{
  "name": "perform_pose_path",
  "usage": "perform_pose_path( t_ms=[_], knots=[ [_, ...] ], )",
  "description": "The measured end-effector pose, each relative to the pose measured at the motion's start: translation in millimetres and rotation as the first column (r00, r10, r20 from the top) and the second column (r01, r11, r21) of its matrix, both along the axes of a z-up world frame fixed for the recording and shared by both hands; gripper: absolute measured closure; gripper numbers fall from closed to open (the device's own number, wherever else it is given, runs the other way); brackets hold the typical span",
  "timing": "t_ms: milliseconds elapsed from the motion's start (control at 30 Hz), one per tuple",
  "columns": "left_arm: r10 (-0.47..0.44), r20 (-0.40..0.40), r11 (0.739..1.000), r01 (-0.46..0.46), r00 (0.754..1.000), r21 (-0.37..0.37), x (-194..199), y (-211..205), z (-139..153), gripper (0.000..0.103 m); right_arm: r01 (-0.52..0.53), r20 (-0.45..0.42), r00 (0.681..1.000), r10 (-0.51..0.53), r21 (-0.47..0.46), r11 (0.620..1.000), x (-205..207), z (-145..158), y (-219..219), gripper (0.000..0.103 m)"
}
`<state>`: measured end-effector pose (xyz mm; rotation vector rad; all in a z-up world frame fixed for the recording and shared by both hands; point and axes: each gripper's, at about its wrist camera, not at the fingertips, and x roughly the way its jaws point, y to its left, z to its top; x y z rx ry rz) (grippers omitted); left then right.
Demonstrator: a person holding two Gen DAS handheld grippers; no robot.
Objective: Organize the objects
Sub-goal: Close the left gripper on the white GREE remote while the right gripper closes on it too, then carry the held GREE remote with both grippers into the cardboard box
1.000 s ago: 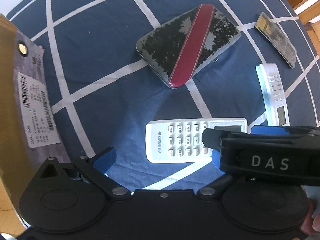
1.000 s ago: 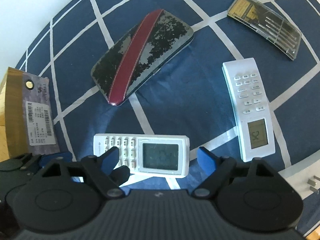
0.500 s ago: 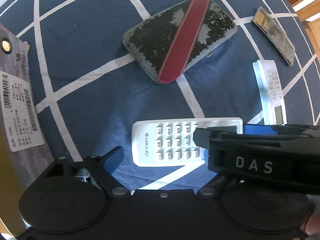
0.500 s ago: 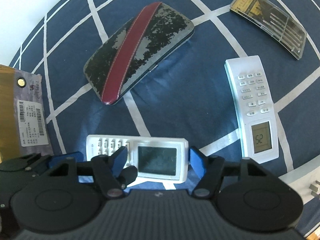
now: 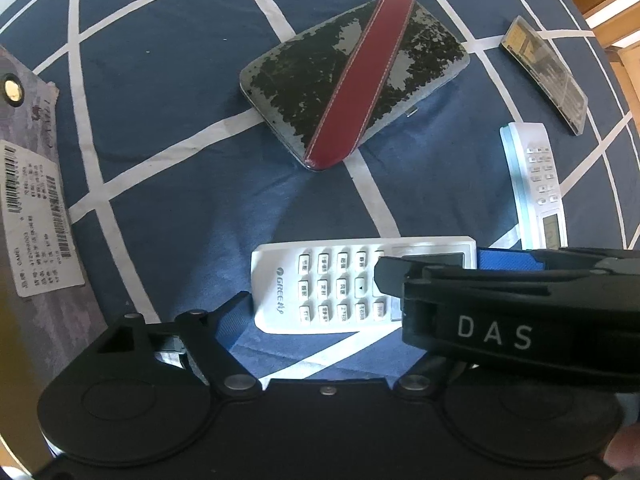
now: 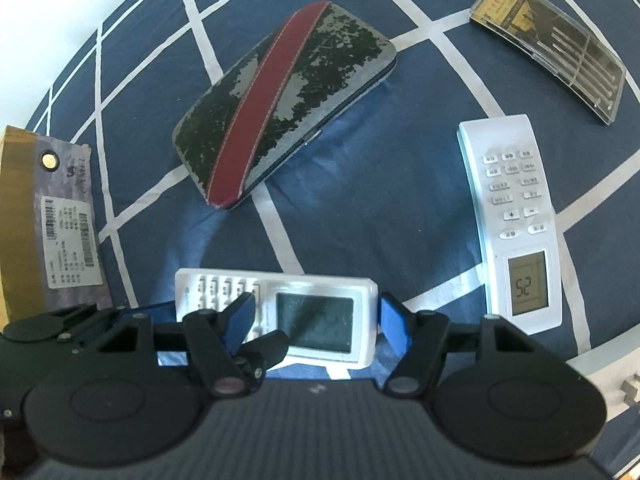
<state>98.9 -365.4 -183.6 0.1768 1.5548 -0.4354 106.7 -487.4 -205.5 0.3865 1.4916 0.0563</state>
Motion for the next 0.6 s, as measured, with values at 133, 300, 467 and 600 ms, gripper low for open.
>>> perform_pose_path(
  t_ms=[133, 300, 467, 600],
  knots=[
    [0.012, 0.022, 1.000, -0.012, 1.000, 0.010, -3.2, 1.4, 14.4, 0.025, -0.014, 0.014, 1.000, 0.014, 0.005, 1.000, -1.5, 4.4, 2.6, 0.037],
    [0.032, 0.074, 0.999, -0.033, 0.997, 0.009, -12.7, 7.7, 42.8, 0.025, -0.034, 0.059, 0.998, 0.033, 0.013, 0.999, -6.5, 23.2, 6.1, 0.037],
    [0.057, 0.140, 0.998, -0.058, 0.989, 0.002, -31.3, 27.1, 58.4, 0.025, -0.058, 0.116, 0.992, 0.056, 0.017, 0.998, -16.9, 49.4, 12.9, 0.037],
    [0.078, 0.194, 0.997, -0.079, 0.978, -0.003, -43.4, 25.7, 64.3, 0.025, -0.079, 0.169, 0.983, 0.075, 0.018, 0.997, -28.1, 72.6, 22.9, 0.037]
  ],
)
